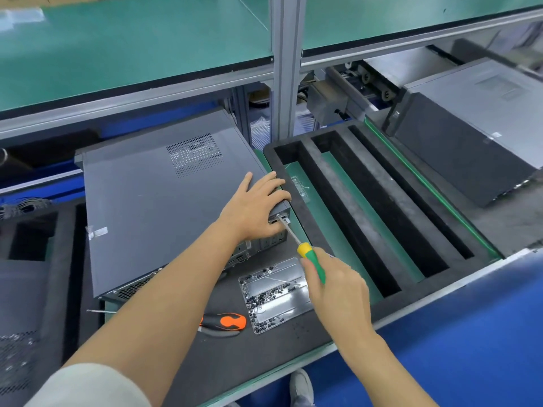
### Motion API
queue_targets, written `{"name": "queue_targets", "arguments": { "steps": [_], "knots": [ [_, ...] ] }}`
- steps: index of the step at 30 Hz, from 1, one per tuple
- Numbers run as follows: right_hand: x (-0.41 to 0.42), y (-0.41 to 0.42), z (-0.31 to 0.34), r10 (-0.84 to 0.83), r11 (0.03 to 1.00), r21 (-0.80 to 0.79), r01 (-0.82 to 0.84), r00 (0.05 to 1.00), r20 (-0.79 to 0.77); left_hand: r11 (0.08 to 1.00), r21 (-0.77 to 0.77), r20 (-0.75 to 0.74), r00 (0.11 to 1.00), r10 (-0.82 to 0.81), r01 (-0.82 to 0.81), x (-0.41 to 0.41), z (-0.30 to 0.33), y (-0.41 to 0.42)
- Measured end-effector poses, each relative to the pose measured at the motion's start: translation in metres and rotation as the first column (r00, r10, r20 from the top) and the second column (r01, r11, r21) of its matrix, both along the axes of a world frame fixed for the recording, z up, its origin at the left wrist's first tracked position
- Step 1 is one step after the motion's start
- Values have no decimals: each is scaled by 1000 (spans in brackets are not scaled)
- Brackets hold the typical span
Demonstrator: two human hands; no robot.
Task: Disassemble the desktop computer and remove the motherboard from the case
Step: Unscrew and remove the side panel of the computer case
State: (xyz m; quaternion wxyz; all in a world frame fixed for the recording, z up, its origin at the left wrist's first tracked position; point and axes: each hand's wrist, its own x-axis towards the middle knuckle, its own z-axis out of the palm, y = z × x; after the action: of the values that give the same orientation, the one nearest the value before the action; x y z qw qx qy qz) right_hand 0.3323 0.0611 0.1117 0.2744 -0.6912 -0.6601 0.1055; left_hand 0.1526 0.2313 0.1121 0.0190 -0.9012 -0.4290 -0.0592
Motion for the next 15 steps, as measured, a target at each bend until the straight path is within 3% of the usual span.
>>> {"name": "queue_targets", "arguments": {
  "steps": [1, 2, 3, 4, 5, 6, 7, 8, 9, 10, 11, 12, 13, 15],
  "knots": [
    [-1, -2, -3, 22, 996, 86, -29, 997, 80, 1000, -3, 3, 1000, -1, 1, 0, 0, 0],
    [-3, -3, -5, 16, 997, 70, -15, 1000, -17, 1000, -6, 13, 1000, -2, 2, 0, 0, 0],
    [-4, -3, -3, -43, 999, -28, 37, 962, -269, 1000, -6, 28, 1000, -1, 2, 0, 0, 0],
    [-4, -2, 1, -165, 978, -199, 57, 796, -583, 1000, -5, 47, 999, -1, 1, 0, 1, -1],
    [-4, -1, 4, -318, 931, -366, 0, 492, -810, 1000, -3, 72, 997, 2, -2, -1, 1, -2],
    [-4, -2, 7, -452, 877, -470, -98, 159, -877, 1000, 3, 99, 995, 5, -6, -1, 2, -4],
    [-2, -1, 7, -517, 849, -495, -184, -101, -850, 1000, 20, 120, 993, 6, -9, -2, 4, -6],
    [-1, -2, 7, -536, 843, -488, -226, -267, -801, 999, 43, 130, 991, 3, -8, -2, 6, -8],
    [0, -3, 6, -525, 851, -468, -238, -348, -777, 997, 72, 145, 989, -7, -4, -2, 9, -11],
    [1, -5, 6, -504, 863, -450, -228, -354, -787, 994, 109, 180, 983, -21, 1, -1, 11, -16],
    [1, -7, 5, -472, 881, -435, -187, -257, -843, 988, 157, 248, 968, -36, -4, -1, 11, -24],
    [-1, -9, 4, -422, 903, -412, -125, -75, -903, 978, 207, 342, 938, -44, -30, 1, 9, -36],
    [-2, -12, 3, -364, 925, -376, -47, 167, -916, 969, 234, 454, 891, -35, -81, 4, 4, -51],
    [-3, -15, 1, -223, 973, -215, 85, 588, -778, 969, 80, 710, 696, 108, -232, 17, -9, -89]
  ]
}}
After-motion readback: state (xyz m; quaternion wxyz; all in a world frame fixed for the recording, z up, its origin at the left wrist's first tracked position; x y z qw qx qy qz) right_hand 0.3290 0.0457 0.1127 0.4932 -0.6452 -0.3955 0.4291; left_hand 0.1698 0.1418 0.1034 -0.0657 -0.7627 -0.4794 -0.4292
